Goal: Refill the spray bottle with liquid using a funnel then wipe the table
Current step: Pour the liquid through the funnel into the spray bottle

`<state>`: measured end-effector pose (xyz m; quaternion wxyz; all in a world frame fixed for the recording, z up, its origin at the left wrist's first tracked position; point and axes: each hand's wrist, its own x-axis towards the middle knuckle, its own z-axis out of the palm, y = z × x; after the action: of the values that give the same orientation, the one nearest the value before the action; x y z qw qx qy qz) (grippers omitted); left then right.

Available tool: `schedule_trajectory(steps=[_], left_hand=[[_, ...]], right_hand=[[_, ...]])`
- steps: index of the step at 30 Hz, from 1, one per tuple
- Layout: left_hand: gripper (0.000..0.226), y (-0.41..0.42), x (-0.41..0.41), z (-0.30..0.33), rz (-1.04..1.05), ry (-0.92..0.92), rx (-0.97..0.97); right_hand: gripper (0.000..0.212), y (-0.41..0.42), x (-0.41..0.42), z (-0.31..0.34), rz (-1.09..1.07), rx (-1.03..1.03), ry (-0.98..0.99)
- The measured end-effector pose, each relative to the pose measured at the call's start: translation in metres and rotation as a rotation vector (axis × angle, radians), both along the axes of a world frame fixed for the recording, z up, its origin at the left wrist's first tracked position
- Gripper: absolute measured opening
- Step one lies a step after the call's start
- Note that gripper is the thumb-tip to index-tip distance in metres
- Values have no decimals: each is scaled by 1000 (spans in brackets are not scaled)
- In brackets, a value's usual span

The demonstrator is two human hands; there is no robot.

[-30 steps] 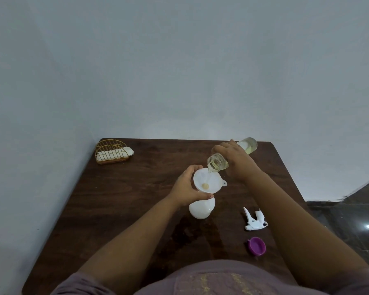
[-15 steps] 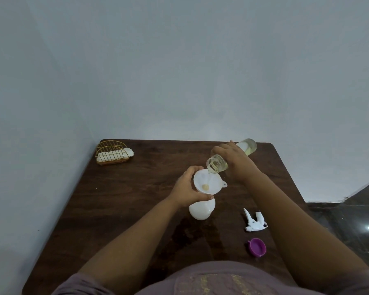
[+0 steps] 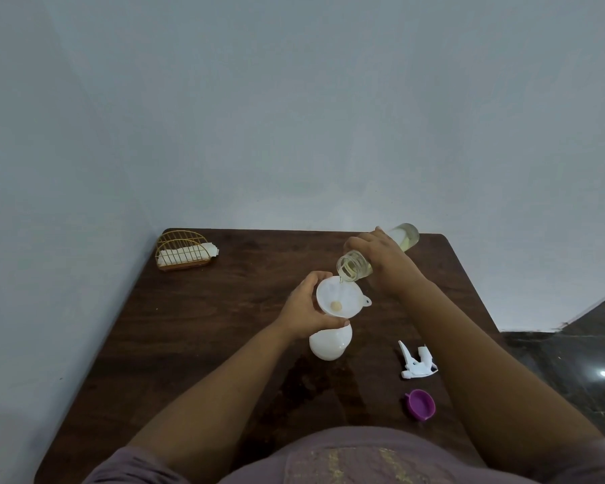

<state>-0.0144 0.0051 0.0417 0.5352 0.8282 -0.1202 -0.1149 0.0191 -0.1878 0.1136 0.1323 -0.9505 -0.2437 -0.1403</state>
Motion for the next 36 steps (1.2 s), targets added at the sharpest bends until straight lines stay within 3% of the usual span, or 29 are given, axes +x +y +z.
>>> schedule_trajectory(steps=[36], left_hand=[[80, 0, -2, 4, -6, -18, -1]], right_hand=[[43, 1, 1, 1, -7, -44, 49]])
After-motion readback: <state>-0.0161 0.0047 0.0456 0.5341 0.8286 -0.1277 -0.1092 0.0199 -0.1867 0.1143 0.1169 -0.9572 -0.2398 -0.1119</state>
